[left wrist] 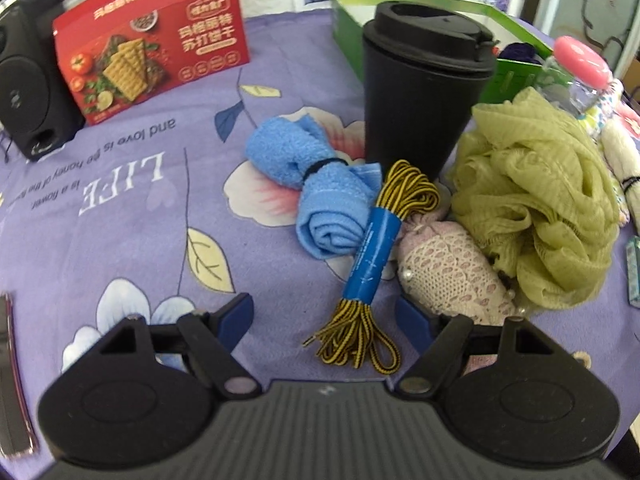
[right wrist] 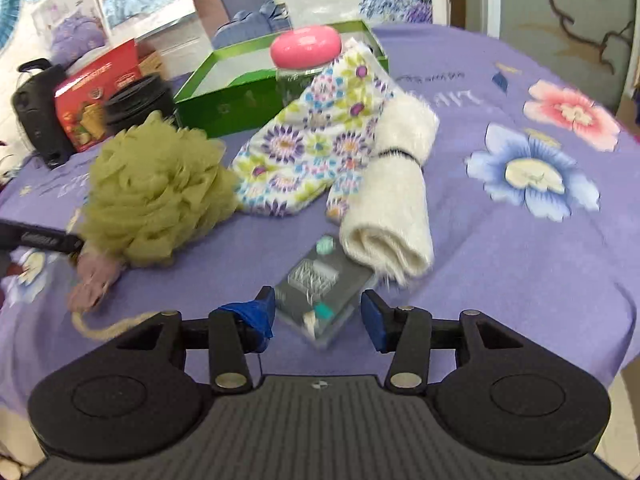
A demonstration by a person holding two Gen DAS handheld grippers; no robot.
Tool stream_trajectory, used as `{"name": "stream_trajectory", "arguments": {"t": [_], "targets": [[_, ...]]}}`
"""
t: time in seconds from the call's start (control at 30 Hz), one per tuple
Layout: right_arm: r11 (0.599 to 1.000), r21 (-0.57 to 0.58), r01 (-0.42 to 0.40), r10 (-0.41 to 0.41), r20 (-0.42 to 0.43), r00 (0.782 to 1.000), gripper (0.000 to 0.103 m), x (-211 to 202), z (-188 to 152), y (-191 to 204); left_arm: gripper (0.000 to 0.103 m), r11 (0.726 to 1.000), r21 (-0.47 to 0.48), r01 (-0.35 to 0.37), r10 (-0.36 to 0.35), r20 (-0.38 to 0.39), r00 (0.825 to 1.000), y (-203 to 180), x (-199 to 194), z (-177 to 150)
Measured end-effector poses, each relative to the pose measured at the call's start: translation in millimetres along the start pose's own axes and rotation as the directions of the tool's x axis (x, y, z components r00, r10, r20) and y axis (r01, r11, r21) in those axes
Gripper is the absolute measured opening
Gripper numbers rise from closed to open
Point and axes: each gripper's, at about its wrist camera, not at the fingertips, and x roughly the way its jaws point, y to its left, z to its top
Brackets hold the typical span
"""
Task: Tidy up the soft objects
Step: 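Move the right gripper to the black AND SOFT package, then grasp the black package with the right gripper while the left grasps the blue-wrapped cord bundle, then carry the package and cord bundle into the green box and release both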
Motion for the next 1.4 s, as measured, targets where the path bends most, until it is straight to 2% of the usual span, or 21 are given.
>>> {"name": "stream_trajectory", "arguments": {"t": [0.2,0.4,0.6,0.73,0.77,0.8,0.83,0.87,0.9,1.03,1.17,1.27,1.4], "targets": [[0.992,0.093,0.081,-0.077,-0.047,0.996,0.042,27,4,7,0.078,0.992,0.106,0.064,-0.065,0.013,0.998,6,0,-3],[0.982,-0.059,0.179,-0.178,0.027,0.984,0.045,32,-15,32,0.078,0.97,0.205,0.134,-0.137,0.0,0.991,13,6,-1],[0.985,-0.042,0.164,-0.163,0.035,0.986,0.047,27,-17,27,0.077,0.965,0.223,0.14,-0.147,0.016,0.989,12,9,-6],[0.983,-0.087,0.164,-0.161,0.041,0.986,0.048,28,-20,32,0.067,0.965,0.216,0.149,-0.155,0.011,0.988,12,6,-7],[0.982,-0.099,0.16,-0.157,0.042,0.987,0.048,28,-21,32,0.058,0.965,0.217,0.146,-0.151,0.008,0.988,11,5,-7],[0.983,-0.106,0.15,-0.146,0.041,0.988,0.047,27,-22,32,0.052,0.966,0.216,0.143,-0.148,0.004,0.989,9,4,-7],[0.986,-0.107,0.129,-0.125,0.042,0.991,0.045,25,-22,30,0.039,0.966,0.215,0.144,-0.148,0.0,0.989,7,2,-7],[0.991,-0.1,0.089,-0.085,0.044,0.995,0.036,22,-24,26,0.016,0.968,0.209,0.142,-0.144,-0.003,0.99,6,0,-7],[0.995,-0.089,0.054,-0.05,0.042,0.998,0.034,19,-25,22,0.013,0.971,0.198,0.135,-0.137,-0.004,0.991,4,-3,-7],[0.997,-0.061,-0.037,0.039,0.032,0.999,0.034,5,-31,16,0.013,0.983,0.149,0.106,-0.11,0.02,0.994,6,-22,-15],[0.985,-0.017,-0.17,0.171,0.048,0.984,0.034,-16,-28,15,0.013,0.992,0.037,0.12,-0.122,0.051,0.991,21,-61,-25],[0.963,0.001,-0.271,0.269,0.095,0.958,0.034,-32,-15,15,0.013,0.995,-0.02,0.103,-0.1,0.11,0.989,30,-98,-25],[0.919,-0.029,-0.394,0.392,0.18,0.902,0.034,-46,22,15,0.013,0.992,-0.048,0.118,-0.107,0.188,0.976,31,-132,3]]}}
